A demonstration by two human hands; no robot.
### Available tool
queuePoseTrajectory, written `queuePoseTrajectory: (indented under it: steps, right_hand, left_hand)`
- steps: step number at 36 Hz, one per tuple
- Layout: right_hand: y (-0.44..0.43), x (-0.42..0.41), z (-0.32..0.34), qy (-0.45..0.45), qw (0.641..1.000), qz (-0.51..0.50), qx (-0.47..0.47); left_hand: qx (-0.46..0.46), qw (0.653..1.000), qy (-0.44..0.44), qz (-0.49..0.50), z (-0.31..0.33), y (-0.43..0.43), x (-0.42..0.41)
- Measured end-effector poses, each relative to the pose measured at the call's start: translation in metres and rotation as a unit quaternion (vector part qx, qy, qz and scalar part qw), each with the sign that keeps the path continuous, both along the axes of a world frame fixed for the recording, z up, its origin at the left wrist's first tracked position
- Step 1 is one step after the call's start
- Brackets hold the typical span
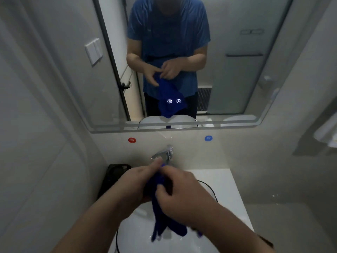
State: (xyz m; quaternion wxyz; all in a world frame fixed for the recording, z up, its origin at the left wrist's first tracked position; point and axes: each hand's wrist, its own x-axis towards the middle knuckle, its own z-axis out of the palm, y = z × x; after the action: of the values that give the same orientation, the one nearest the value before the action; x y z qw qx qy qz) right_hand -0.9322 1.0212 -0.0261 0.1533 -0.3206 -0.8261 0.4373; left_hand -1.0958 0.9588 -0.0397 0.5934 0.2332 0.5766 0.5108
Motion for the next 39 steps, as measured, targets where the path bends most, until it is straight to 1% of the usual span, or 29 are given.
queuePoseTrajectory:
  steps: [1, 3, 5, 6, 9, 11, 13, 15, 17, 18, 19, 21, 22, 24, 27, 29, 31, 33, 34, 35, 37, 38, 39]
  right_hand:
    - [0.000, 0.002, 0.000, -0.009, 0.999, 0.032, -0.023]
    - [0.006, 0.009, 0.001, -0.019, 0.990, 0.089, -0.110]
    - [0.012, 0.014, 0.000, -0.001, 0.977, 0.114, -0.180]
    - [0.015, 0.014, 0.000, 0.010, 0.975, 0.115, -0.192]
    - [0.022, 0.014, 0.000, 0.035, 0.978, 0.114, -0.174]
    - [0.033, 0.017, 0.000, 0.056, 0.981, 0.095, -0.160]
    - [0.044, 0.021, 0.001, 0.088, 0.985, 0.055, -0.140]
    - [0.052, 0.021, -0.004, 0.114, 0.989, -0.008, -0.097]
    - [0.060, 0.019, -0.012, 0.110, 0.989, -0.080, -0.059]
    - [0.062, 0.018, -0.014, 0.092, 0.989, -0.089, -0.075]
    - [0.063, 0.018, -0.016, 0.073, 0.987, -0.074, -0.121]
    - [0.066, 0.020, -0.021, 0.059, 0.972, -0.026, -0.225]
    - [0.066, 0.022, -0.023, 0.058, 0.969, 0.001, -0.240]
    - [0.062, 0.023, -0.022, 0.060, 0.975, 0.020, -0.213]
    - [0.055, 0.023, -0.021, 0.088, 0.971, 0.019, -0.220]
    - [0.050, 0.022, -0.021, 0.105, 0.969, 0.035, -0.221]
    - [0.045, 0.019, -0.019, 0.122, 0.975, 0.012, -0.183]
    - [0.042, 0.018, -0.017, 0.137, 0.980, 0.003, -0.143]
    - [0.040, 0.017, -0.015, 0.141, 0.981, 0.011, -0.134]
    - [0.039, 0.016, -0.013, 0.142, 0.982, 0.025, -0.126]
    - [0.037, 0.015, -0.009, 0.140, 0.984, 0.049, -0.099]
    - [0.036, 0.015, -0.006, 0.143, 0.985, 0.054, -0.084]
    - [0.036, 0.014, -0.004, 0.146, 0.985, 0.055, -0.074]
  left_hand:
    - [0.010, 0.999, 0.030, -0.014, 0.002, -0.002, -0.004]
    - [0.026, 0.997, 0.055, -0.040, 0.003, -0.006, -0.011]
    - [0.041, 0.996, 0.043, -0.060, 0.002, -0.009, -0.016]
    - [0.048, 0.996, 0.034, -0.070, 0.002, -0.010, -0.018]
    - [0.066, 0.990, 0.038, -0.120, 0.004, -0.012, -0.023]
    - [0.072, 0.987, 0.037, -0.141, 0.004, -0.013, -0.027]
    - [0.073, 0.986, 0.052, -0.143, 0.005, -0.013, -0.030]
    - [0.069, 0.986, 0.091, -0.122, 0.006, -0.014, -0.031]
    - [0.071, 0.987, 0.112, -0.090, 0.005, -0.015, -0.034]
    - [0.077, 0.988, 0.107, -0.084, 0.006, -0.016, -0.035]
    - [0.082, 0.988, 0.096, -0.085, 0.006, -0.016, -0.036]
    - [0.090, 0.988, 0.075, -0.104, 0.008, -0.016, -0.038]
    - [0.091, 0.987, 0.069, -0.115, 0.009, -0.017, -0.038]
    - [0.083, 0.986, 0.078, -0.123, 0.012, -0.016, -0.039]
    - [0.063, 0.974, 0.174, -0.128, 0.017, -0.016, -0.037]
    - [0.057, 0.967, 0.210, -0.134, 0.019, -0.017, -0.035]
    - [0.046, 0.966, 0.204, -0.152, 0.021, -0.019, -0.033]
    - [0.039, 0.961, 0.190, -0.196, 0.020, -0.022, -0.031]
    - [0.044, 0.955, 0.201, -0.214, 0.019, -0.023, -0.029]
    - [0.058, 0.947, 0.230, -0.215, 0.017, -0.022, -0.025]
    - [0.098, 0.929, 0.315, -0.167, 0.013, -0.019, -0.016]
    - [0.121, 0.922, 0.340, -0.140, 0.011, -0.017, -0.012]
    - [0.144, 0.920, 0.343, -0.121, 0.010, -0.014, -0.007]
